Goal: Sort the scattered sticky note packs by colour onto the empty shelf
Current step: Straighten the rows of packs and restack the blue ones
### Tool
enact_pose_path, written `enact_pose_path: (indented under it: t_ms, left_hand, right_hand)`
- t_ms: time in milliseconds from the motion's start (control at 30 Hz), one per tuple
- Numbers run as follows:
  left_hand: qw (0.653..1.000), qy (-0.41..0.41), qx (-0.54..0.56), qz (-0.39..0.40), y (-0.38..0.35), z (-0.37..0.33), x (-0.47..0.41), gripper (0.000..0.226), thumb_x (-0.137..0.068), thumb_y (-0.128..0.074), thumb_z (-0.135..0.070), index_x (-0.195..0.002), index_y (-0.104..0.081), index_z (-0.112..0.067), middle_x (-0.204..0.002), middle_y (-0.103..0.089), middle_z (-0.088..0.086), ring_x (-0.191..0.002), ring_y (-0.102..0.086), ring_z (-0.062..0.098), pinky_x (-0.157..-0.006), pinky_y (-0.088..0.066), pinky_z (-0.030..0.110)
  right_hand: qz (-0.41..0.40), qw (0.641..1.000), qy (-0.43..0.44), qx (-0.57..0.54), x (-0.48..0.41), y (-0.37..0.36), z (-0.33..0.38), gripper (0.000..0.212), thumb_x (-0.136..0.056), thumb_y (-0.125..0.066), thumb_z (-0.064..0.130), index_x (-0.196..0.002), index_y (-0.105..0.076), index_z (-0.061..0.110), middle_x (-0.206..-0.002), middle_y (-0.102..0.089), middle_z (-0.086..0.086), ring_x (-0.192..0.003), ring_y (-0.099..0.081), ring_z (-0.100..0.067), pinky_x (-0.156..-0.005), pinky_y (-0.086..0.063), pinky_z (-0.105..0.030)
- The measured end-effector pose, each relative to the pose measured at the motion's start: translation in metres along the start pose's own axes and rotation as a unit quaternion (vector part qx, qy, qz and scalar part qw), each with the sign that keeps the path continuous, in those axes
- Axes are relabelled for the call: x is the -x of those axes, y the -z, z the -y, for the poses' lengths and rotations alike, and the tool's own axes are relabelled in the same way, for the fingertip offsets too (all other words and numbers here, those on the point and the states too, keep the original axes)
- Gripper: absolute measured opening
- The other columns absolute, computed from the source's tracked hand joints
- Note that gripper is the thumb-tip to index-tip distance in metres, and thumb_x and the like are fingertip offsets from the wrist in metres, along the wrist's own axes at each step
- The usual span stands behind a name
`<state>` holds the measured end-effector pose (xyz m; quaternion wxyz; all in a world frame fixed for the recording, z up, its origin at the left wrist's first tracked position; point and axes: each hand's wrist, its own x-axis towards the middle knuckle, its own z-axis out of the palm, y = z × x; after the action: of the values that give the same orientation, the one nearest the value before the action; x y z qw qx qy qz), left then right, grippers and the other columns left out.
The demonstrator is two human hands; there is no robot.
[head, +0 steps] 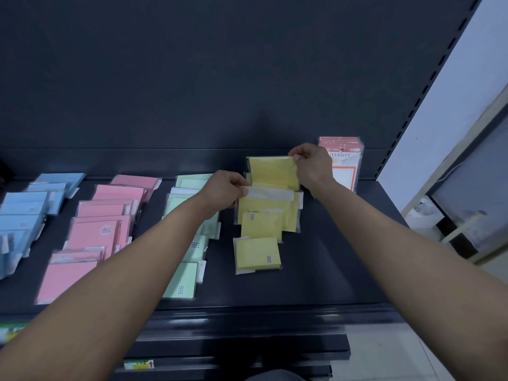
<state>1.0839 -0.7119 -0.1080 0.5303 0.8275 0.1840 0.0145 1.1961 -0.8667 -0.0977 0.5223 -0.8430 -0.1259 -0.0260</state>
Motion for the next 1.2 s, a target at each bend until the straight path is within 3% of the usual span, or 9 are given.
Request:
enact_pose_path:
  t_ms: [300,467,567,700,800,967,1200]
  left_hand:
    - [0.999,0.01,-0.032,0.014,-0.012,0.004,-0.006,0.009,-0.087,-0.061,-0.001,-0.091,-0.063,-0.008,-0.083,-0.06,0.003,-0.07,-0.055,0.013,-0.07,-0.052,0.028]
    - [0.999,0.013,-0.038,0.012,-0.012,0.004,-0.006,0.011,-0.083,-0.066,0.0,-0.091,-0.065,-0.008,-0.085,-0.061,0.004,-0.074,-0.057,0.014,-0.075,-0.054,0.03]
    - [0.998,0.006,-0.055,0.016,-0.011,0.005,-0.006,0.017,-0.079,-0.069,0.002,-0.088,-0.063,-0.011,-0.088,-0.058,0.006,-0.075,-0.056,0.017,-0.078,-0.055,0.034]
    - [0.995,0.005,-0.08,0.063,-0.009,0.006,-0.004,0.033,-0.079,-0.066,0.006,-0.104,-0.065,-0.016,-0.087,-0.047,0.0,-0.076,-0.054,0.017,-0.077,-0.056,0.031]
    - [0.992,0.011,-0.1,0.079,-0.01,0.005,-0.004,0.033,-0.08,-0.065,0.008,-0.108,-0.067,-0.01,-0.085,-0.048,0.0,-0.08,-0.054,0.016,-0.081,-0.055,0.03]
    - [0.988,0.0,-0.136,0.072,-0.009,0.002,-0.001,0.029,-0.08,-0.065,0.005,-0.107,-0.064,-0.006,-0.105,-0.058,0.008,-0.098,-0.055,0.02,-0.084,-0.048,0.027]
    - [0.998,-0.029,-0.038,0.032,0.009,-0.011,-0.006,0.018,-0.086,-0.055,0.006,-0.09,-0.055,-0.012,-0.084,-0.054,0.002,-0.071,-0.049,0.012,-0.056,-0.038,0.019]
  right_hand:
    - [0.01,1.0,-0.018,-0.006,0.003,0.002,-0.003,0.02,-0.094,-0.048,0.002,-0.094,-0.068,0.005,-0.086,-0.061,-0.004,-0.074,-0.052,-0.016,-0.058,-0.04,-0.018]
    - [0.024,1.0,-0.017,-0.001,0.006,0.0,-0.001,0.02,-0.094,-0.048,0.003,-0.097,-0.068,0.005,-0.088,-0.062,-0.004,-0.077,-0.054,-0.016,-0.069,-0.045,-0.026]
    - [0.021,1.0,-0.015,-0.002,0.006,0.0,-0.001,0.021,-0.094,-0.048,0.003,-0.096,-0.068,0.006,-0.088,-0.062,-0.004,-0.076,-0.053,-0.015,-0.065,-0.043,-0.023]
    - [0.018,1.0,-0.008,0.002,0.004,-0.001,0.001,0.021,-0.094,-0.047,0.003,-0.097,-0.068,0.006,-0.088,-0.062,-0.003,-0.071,-0.051,-0.012,-0.055,-0.04,-0.014]
    - [0.022,1.0,-0.009,-0.003,0.003,-0.002,0.001,0.021,-0.095,-0.047,0.003,-0.098,-0.068,0.005,-0.087,-0.061,-0.003,-0.069,-0.051,-0.012,-0.054,-0.039,-0.014]
    - [0.016,1.0,-0.007,-0.009,0.001,-0.003,0.002,0.021,-0.094,-0.047,0.003,-0.095,-0.068,0.006,-0.088,-0.062,-0.003,-0.073,-0.053,-0.013,-0.053,-0.039,-0.013]
    - [0.006,1.0,-0.008,-0.024,-0.002,-0.002,0.005,0.021,-0.093,-0.048,0.003,-0.09,-0.067,0.011,-0.089,-0.066,-0.005,-0.077,-0.057,-0.015,-0.067,-0.046,-0.025]
